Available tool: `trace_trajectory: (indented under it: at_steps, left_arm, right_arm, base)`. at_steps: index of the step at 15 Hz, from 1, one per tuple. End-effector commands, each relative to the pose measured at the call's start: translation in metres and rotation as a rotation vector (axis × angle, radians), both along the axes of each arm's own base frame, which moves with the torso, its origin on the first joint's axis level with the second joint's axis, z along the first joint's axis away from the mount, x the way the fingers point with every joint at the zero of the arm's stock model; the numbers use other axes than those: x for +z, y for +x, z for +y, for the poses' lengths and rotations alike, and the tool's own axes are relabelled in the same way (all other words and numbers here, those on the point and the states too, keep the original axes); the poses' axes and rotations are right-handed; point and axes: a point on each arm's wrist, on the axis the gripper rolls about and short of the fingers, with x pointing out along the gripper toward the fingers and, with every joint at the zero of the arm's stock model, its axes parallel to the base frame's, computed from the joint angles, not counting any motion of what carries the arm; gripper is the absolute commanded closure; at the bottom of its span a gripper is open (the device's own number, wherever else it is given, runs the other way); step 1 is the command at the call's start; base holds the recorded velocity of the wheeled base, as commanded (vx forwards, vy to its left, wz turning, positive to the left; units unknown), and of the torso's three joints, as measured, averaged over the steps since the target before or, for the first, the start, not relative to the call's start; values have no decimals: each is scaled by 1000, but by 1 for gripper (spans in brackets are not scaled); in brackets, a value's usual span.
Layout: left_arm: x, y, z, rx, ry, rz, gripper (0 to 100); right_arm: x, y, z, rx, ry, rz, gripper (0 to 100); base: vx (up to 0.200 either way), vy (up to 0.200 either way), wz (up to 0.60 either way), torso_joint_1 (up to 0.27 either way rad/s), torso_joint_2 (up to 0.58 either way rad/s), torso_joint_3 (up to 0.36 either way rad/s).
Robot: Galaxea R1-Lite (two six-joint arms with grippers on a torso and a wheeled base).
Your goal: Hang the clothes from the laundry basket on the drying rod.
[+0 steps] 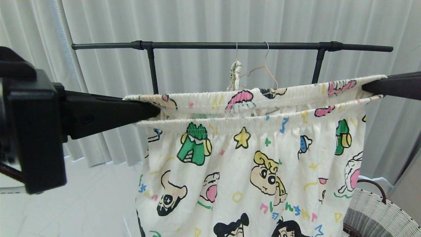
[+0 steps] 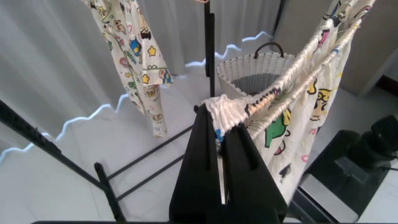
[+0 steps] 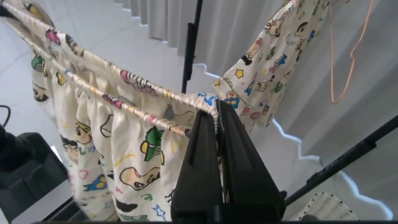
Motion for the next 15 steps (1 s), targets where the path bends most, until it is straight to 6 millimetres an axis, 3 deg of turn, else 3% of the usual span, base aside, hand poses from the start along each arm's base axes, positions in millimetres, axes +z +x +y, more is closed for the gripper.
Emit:
trace_trajectory:
  at_steps: [1,4,5,13,15]
  left_arm:
    - [0,-1,1,0,-4,1,100]
    - [0,1,-3,-2,-15,-7,100]
    - [1,2,-3,-2,-18,-10,100]
    - [-23,10,1,172,87,-5,100]
    - [-30,8,6,180,108,1,100]
  right_arm:
    - [-2,0,0,1,-6,4,100]
    - [-5,-2,4,26,-22,6,100]
    - [-6,-3,4,31,-25,8,0]
    - [-38,-26,-35,29,-100,-33,0]
    - [-43,-12,-51,-191,-139,-23,0]
  base:
    - [0,0,0,0,0,0]
    - [0,0,0,0,0,0]
    - [0,0,0,0,0,0]
    - [0,0,0,0,0,0]
    - [0,0,0,0,0,0]
